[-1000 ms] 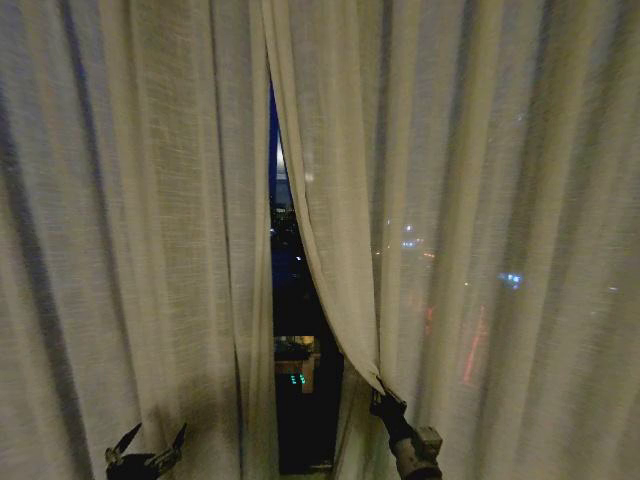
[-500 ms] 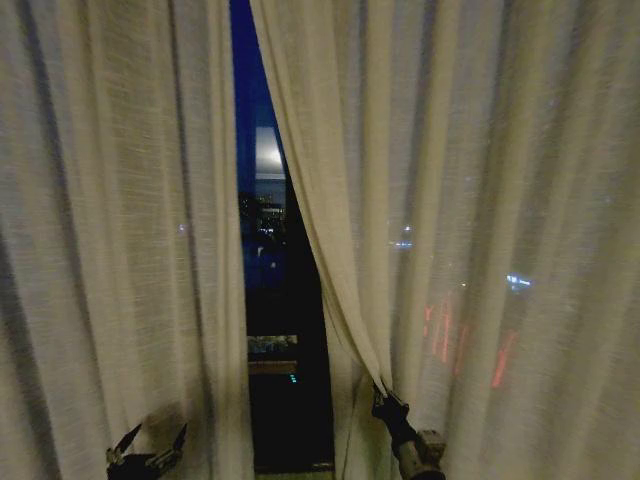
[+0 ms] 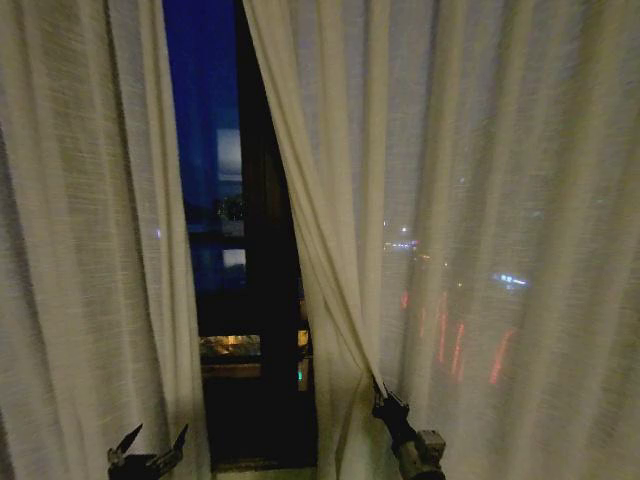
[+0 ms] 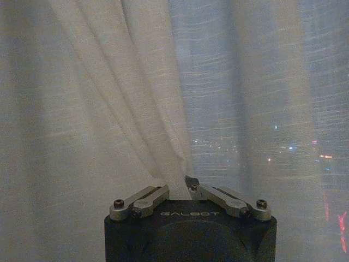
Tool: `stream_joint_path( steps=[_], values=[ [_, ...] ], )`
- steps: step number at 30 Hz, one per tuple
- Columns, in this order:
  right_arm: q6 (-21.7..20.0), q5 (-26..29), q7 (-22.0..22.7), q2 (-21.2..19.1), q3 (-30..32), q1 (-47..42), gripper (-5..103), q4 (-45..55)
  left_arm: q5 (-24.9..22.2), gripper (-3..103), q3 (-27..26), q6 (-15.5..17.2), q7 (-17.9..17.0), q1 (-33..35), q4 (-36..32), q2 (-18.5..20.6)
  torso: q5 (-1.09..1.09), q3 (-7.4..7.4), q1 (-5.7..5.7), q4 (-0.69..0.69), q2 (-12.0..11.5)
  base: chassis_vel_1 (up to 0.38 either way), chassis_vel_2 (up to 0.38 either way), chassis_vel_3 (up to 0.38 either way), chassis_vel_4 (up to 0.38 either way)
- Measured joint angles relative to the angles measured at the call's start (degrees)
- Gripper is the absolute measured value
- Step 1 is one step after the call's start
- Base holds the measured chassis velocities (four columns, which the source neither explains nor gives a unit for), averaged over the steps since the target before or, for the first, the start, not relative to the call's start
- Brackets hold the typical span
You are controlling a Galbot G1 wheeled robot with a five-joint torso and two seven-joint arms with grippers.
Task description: Open the curtains by pulling them apart, changing their state from closed to fully open.
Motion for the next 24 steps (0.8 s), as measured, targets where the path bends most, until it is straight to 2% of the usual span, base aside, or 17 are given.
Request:
stream_joint_path(
  steps=[8,24],
  values=[
    [0.05,0.03,-0.20,0.00,0.25,0.69,0,-1.12,0.00,100,-0.15,0.04,0.00,0.02,-0.06,0.08,0.03,0.00,0.00,-0.01,0.00,-0.193,-0.173,0.205,0.189],
    [0.13,0.00,-0.35,0.00,0.93,0.70,0,-1.59,0.03,100,0.05,0.07,0.00,-0.16,0.37,0.15,0.02,0.00,-0.01,0.00,0.00,-0.246,-0.247,0.250,0.253]
  ],
)
